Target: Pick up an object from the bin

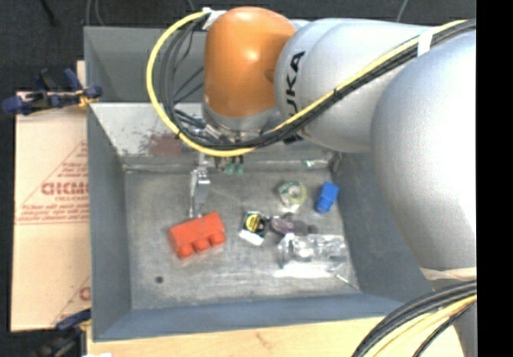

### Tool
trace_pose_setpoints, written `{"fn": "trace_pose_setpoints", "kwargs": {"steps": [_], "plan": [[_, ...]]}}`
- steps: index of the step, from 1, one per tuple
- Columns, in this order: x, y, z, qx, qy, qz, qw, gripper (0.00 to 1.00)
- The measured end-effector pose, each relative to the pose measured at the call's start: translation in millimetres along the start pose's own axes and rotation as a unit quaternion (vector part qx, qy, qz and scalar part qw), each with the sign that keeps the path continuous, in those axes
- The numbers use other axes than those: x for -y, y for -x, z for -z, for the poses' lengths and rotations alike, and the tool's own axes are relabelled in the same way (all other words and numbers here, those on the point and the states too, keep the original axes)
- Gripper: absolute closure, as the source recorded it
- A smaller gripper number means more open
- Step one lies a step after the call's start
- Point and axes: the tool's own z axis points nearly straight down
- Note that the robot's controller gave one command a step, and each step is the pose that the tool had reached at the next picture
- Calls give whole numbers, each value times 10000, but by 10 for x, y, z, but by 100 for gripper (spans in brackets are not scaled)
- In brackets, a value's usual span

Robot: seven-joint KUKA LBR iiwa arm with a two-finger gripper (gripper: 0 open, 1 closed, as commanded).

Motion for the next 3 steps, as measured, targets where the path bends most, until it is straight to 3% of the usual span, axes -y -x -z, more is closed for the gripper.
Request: {"fn": "trace_pose_setpoints", "kwargs": {"steps": [1,2,3], "plan": [[695,-693,-774,-49,-22,1718,9851,0],[122,-488,-1066,11,-7,2601,9656,0],[119,-475,-1044,36,6,2570,9664,100]]}}
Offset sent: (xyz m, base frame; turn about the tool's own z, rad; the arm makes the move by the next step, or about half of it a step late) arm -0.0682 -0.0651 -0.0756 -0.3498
